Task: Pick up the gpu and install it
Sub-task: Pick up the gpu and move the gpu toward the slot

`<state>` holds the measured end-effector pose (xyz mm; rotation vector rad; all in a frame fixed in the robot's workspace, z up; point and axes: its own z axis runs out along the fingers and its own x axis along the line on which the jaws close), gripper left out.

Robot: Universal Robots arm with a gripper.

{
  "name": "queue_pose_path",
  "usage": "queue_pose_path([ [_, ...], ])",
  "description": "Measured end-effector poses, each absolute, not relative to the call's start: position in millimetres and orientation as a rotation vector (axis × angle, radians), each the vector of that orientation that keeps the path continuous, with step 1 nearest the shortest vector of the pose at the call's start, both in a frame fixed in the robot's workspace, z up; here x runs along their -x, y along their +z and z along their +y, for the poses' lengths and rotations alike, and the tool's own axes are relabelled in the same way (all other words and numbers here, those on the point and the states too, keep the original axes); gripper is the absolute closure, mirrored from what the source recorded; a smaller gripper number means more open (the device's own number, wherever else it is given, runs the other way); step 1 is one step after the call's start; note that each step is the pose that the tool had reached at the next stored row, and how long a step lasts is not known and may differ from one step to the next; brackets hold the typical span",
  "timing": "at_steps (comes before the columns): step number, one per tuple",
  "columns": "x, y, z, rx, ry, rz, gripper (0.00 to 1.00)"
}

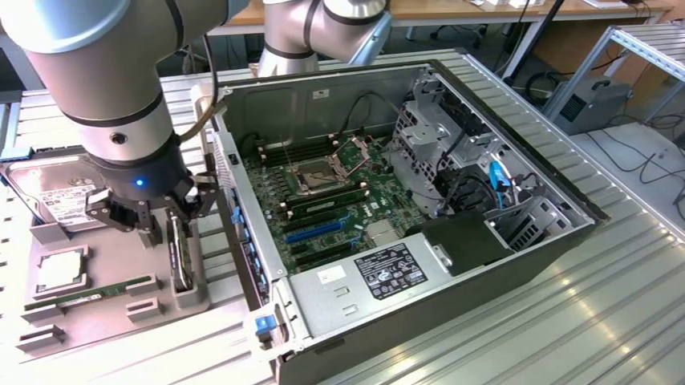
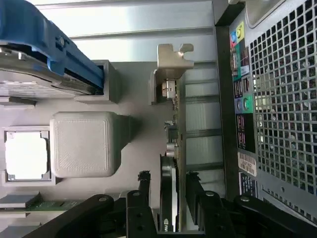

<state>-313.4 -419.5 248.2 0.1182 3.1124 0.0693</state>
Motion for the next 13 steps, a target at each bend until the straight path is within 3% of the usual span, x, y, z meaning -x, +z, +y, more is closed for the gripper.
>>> queue_pose_path([
  [6, 313.4, 242.3, -414.8, -0.118, 0.069, 3.112, 0.58],
  [8, 313.4, 242.3, -414.8, -0.118, 0.069, 3.112, 0.72],
  [13, 313.4, 242.3, -414.8, -0.118, 0.069, 3.112, 0.73],
])
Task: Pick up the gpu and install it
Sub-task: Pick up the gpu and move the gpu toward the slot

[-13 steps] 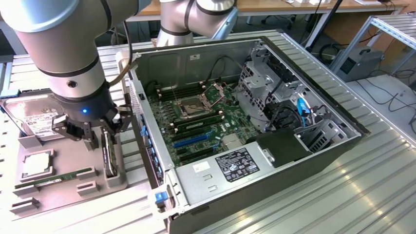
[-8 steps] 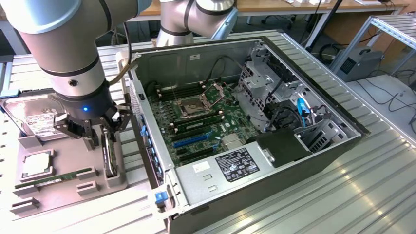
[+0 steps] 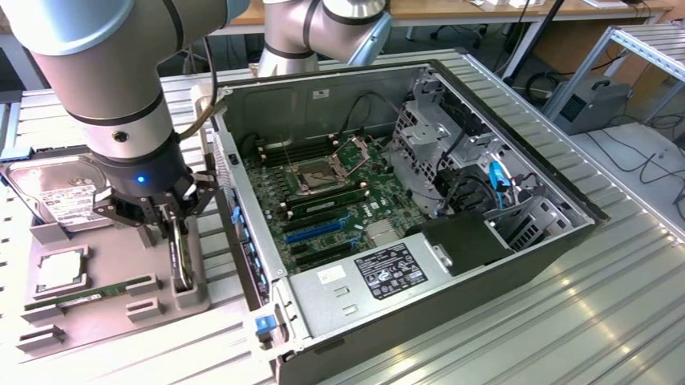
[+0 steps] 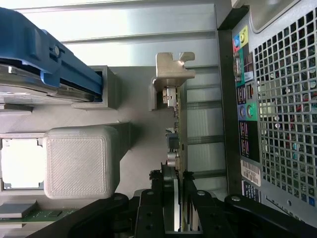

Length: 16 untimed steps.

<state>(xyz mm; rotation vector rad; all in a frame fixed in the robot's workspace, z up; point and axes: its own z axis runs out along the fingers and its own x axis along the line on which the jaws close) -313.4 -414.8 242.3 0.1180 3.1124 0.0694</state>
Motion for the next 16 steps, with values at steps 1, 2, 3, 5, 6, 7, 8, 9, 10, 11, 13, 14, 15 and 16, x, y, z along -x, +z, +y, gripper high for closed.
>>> queue_pose_path([
  [1, 313.4, 242.3, -414.8, -0.118, 0.069, 3.112, 0.73],
  [2, 313.4, 242.3, -414.8, -0.118, 0.069, 3.112, 0.73],
  [3, 313.4, 242.3, -414.8, -0.118, 0.069, 3.112, 0.73],
  [5, 313.4, 242.3, -414.8, -0.118, 0.069, 3.112, 0.73],
  [6, 313.4, 242.3, -414.8, -0.118, 0.069, 3.112, 0.73],
  [7, 313.4, 242.3, -414.8, -0.118, 0.069, 3.112, 0.73],
  [8, 313.4, 242.3, -414.8, -0.118, 0.069, 3.112, 0.73],
  [9, 313.4, 242.3, -414.8, -0.118, 0.069, 3.112, 0.73],
  [10, 313.4, 242.6, -414.8, -0.118, 0.069, 3.112, 0.73],
  [11, 313.4, 243.2, -414.8, -0.118, 0.068, 3.113, 0.73],
  [13, 313.4, 244.2, -414.7, -0.118, 0.068, 3.112, 0.73],
  [14, 313.4, 244.7, -414.7, -0.118, 0.068, 3.112, 0.73],
  [15, 313.4, 245.1, -414.6, -0.118, 0.068, 3.112, 0.73],
  [16, 313.4, 245.6, -414.6, -0.118, 0.068, 3.112, 0.73],
])
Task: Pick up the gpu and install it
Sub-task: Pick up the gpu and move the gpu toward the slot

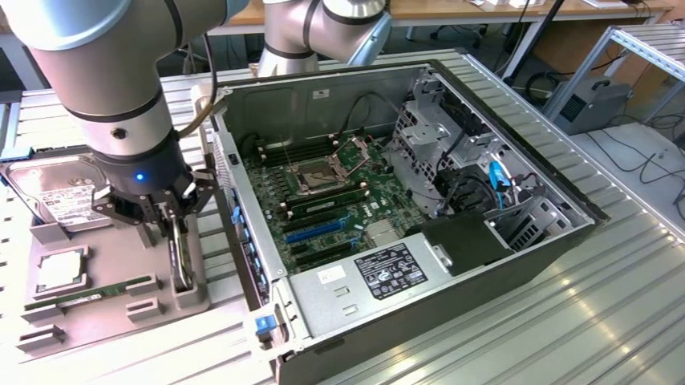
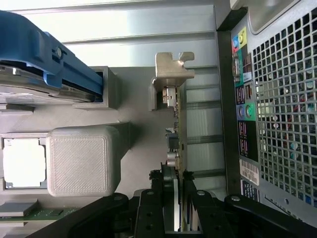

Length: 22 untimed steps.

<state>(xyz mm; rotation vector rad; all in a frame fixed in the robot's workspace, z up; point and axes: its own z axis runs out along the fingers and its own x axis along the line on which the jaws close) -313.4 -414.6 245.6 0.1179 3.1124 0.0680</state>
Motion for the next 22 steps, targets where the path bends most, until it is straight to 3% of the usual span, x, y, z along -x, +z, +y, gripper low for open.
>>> queue_pose_path([
  [22, 313, 257, -414, -0.118, 0.068, 3.112, 0.73],
])
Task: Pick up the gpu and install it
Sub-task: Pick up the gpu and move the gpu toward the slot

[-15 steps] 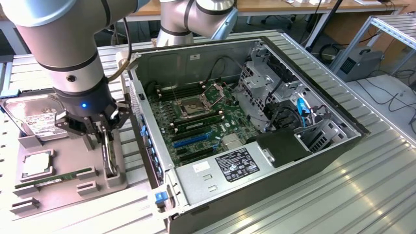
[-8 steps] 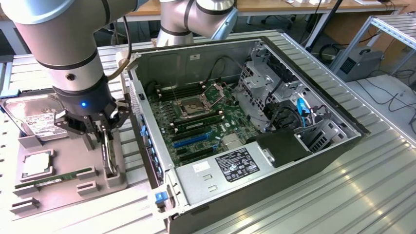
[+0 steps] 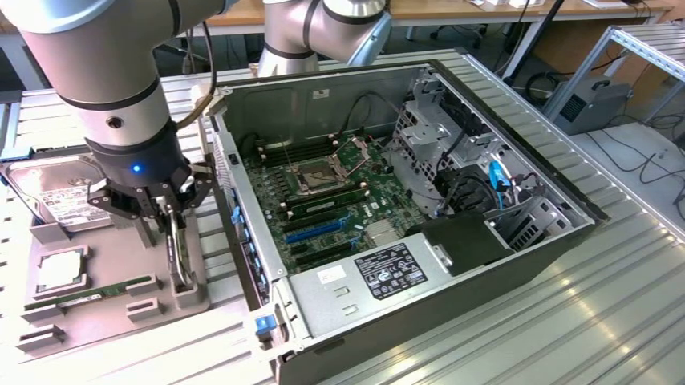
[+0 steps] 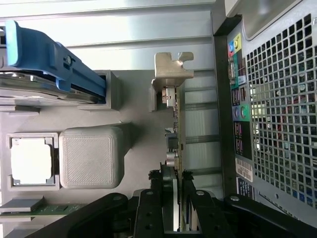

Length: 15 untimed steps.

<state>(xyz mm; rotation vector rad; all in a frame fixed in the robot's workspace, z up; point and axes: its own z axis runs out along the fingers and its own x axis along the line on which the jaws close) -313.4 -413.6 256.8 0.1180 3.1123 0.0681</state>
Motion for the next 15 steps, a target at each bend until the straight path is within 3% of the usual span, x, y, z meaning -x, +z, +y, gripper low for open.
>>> queue_pose_path([
  [15, 313.3, 267.1, -413.4, -0.118, 0.068, 3.113, 0.73],
])
